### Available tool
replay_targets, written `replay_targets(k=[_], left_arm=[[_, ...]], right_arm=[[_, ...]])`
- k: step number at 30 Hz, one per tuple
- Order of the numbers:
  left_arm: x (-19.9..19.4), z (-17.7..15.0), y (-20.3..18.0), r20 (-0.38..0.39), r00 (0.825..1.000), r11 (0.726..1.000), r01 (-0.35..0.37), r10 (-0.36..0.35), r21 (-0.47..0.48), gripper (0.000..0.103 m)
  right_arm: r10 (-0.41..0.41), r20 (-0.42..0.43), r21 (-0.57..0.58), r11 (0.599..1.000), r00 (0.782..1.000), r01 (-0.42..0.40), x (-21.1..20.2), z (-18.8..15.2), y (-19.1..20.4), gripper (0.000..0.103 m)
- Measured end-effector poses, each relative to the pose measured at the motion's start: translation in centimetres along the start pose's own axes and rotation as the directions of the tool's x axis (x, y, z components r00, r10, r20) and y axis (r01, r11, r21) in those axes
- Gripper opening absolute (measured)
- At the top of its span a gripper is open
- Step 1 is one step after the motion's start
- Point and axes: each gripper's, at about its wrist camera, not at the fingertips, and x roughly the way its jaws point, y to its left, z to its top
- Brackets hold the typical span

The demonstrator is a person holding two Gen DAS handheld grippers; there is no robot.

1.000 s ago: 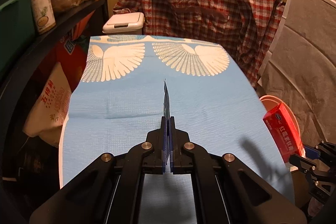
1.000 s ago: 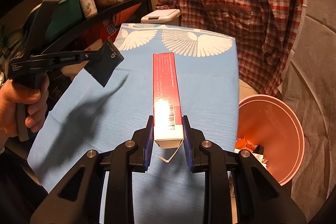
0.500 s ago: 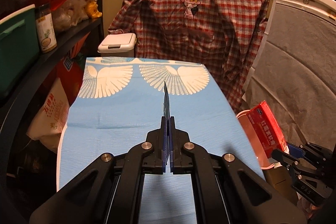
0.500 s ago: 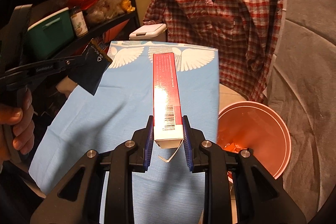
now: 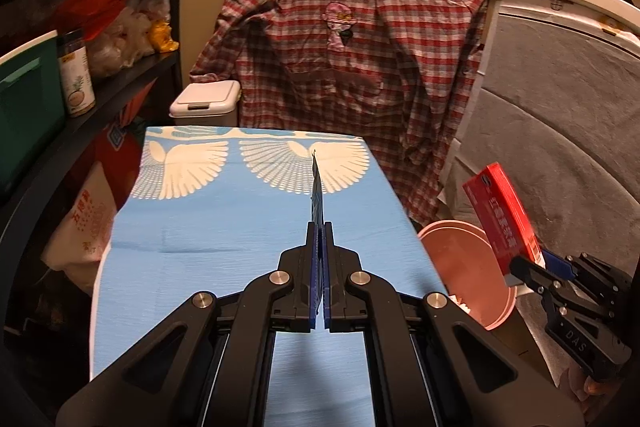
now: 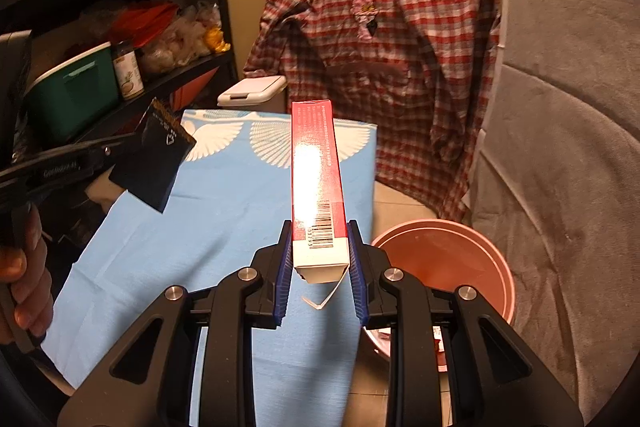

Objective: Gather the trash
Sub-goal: 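Carry the sauce packet and red box with both grippers over the pink bin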

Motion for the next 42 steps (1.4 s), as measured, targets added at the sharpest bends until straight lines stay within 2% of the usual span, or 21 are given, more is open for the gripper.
replay_targets(k=[18, 42], left_arm=[[2.0, 0.7, -5.8, 0.002, 0.996, 0.996, 0.084, -0.084, 0.044, 0.002], [7.3, 0.0, -14.7, -0.077, 0.976, 0.973, 0.209, -0.201, 0.102, 0.002]], right_arm=[[-0.075, 0.028, 0.078, 0.994, 0.997, 0.073, -0.5, 0.7, -4.6, 0.026], [-0.165, -0.035, 0.193, 0.967, 0.986, 0.169, 0.8, 0.4, -11.4, 0.026]])
